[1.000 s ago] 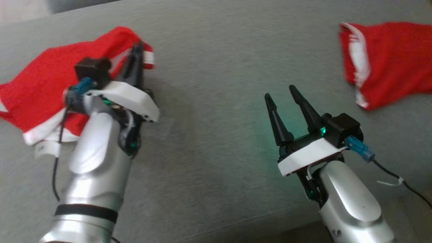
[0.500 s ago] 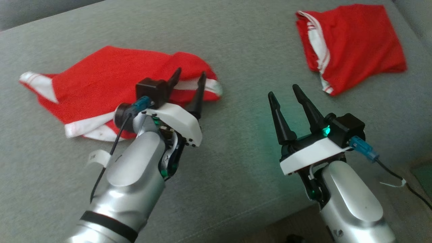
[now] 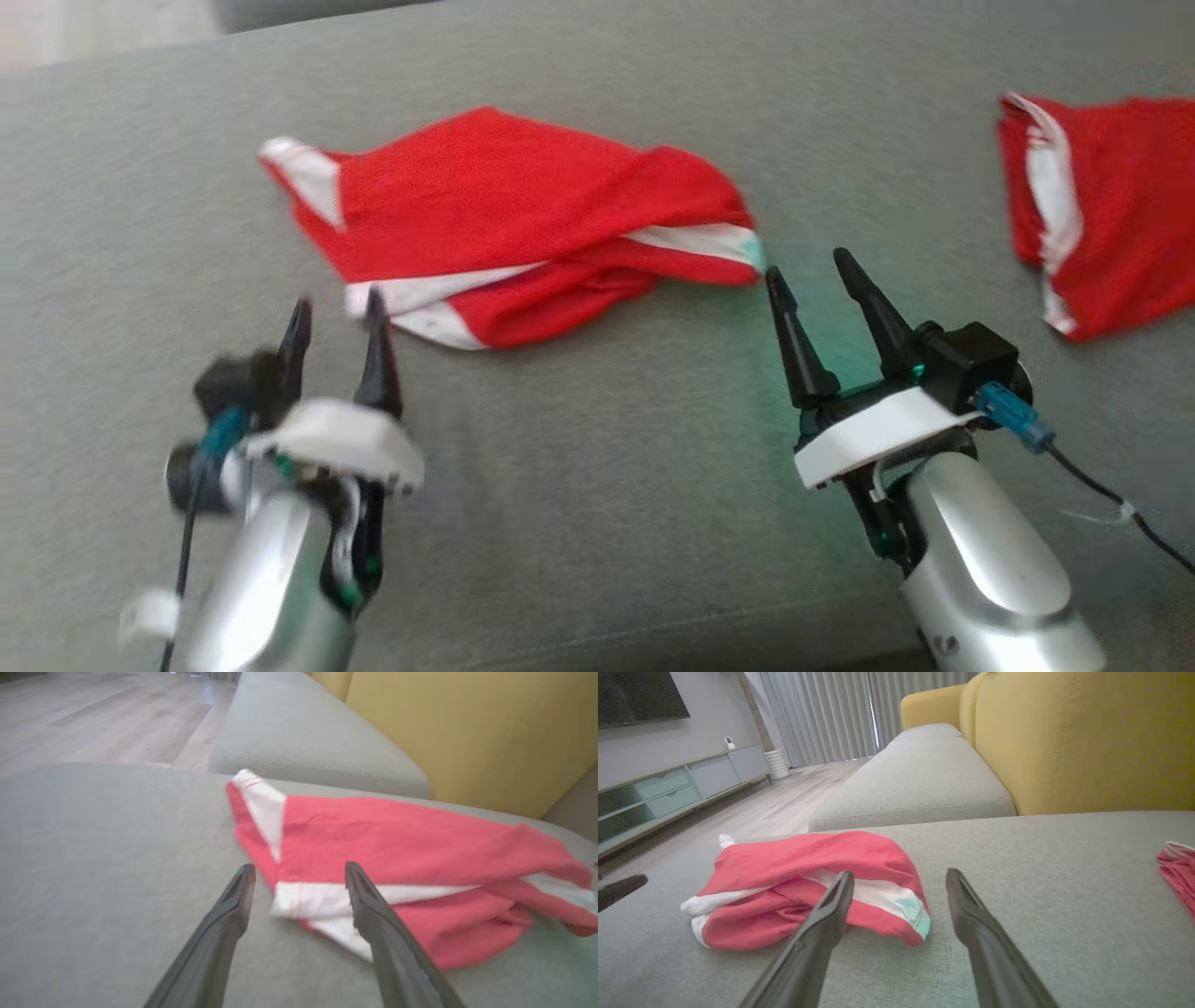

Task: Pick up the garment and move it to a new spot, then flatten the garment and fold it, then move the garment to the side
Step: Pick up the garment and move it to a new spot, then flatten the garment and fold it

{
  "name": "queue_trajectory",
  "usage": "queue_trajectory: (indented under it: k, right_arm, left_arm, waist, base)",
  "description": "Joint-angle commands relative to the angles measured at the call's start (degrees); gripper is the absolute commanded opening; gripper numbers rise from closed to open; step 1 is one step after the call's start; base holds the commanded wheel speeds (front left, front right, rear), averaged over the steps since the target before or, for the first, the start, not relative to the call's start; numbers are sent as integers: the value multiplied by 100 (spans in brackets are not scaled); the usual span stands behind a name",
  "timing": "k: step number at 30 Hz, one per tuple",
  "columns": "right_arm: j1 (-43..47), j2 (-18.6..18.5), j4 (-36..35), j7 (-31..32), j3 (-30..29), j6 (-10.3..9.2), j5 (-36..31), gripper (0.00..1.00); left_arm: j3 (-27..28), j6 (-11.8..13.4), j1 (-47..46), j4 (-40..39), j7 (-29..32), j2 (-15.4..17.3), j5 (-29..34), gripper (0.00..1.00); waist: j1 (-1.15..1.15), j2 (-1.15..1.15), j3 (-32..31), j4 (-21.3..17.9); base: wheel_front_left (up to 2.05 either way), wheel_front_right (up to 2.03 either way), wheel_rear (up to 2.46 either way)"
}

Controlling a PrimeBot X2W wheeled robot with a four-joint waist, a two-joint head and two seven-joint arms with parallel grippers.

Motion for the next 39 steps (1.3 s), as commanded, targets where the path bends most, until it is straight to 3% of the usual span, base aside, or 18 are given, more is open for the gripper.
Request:
queue_trajectory:
  k: [1,15,26,33,34,35,36,38,39]
  right_arm:
    - [25,48,-75,-61,-8,36,-77,100]
    - [124,48,514,-61,-587,36,-298,100]
    - [-340,48,1181,-61,-1173,36,-1128,100]
    - [-579,48,1338,-61,-1234,36,-1587,100]
    - [-591,48,1370,-61,-1249,36,-1633,96]
    - [-608,48,1392,-61,-1248,36,-1706,71]
    - [-623,48,1427,-61,-1249,36,-1801,36]
    - [-636,48,1465,-61,-1292,36,-1902,0]
    - [-637,48,1466,-61,-1304,36,-1986,0]
  left_arm:
    - [397,2,133,-375,-69,11,149,100]
    - [1123,-368,1196,-885,-69,-306,776,100]
    - [997,-583,948,-988,-70,-372,851,100]
    - [881,-581,895,-1014,-70,-374,728,100]
    - [867,-581,894,-1007,-70,-374,703,100]
    - [857,-579,889,-1001,-70,-374,682,100]
    - [847,-575,881,-995,-70,-374,667,100]
    - [826,-581,859,-976,-70,-374,625,100]
    - [813,-589,840,-975,-70,-374,623,100]
  waist:
    - [0,0,-139,400]
    - [0,0,-215,827]
    - [0,0,163,1125]
    - [0,0,274,1245]
    - [0,0,278,1255]
    - [0,0,282,1260]
    - [0,0,283,1262]
    - [0,0,280,1263]
    - [0,0,274,1258]
  base:
    - [0,0,0]
    - [0,0,0]
    - [0,0,0]
    - [0,0,0]
    - [0,0,0]
    - [0,0,0]
    - [0,0,0]
    - [0,0,0]
    - [0,0,0]
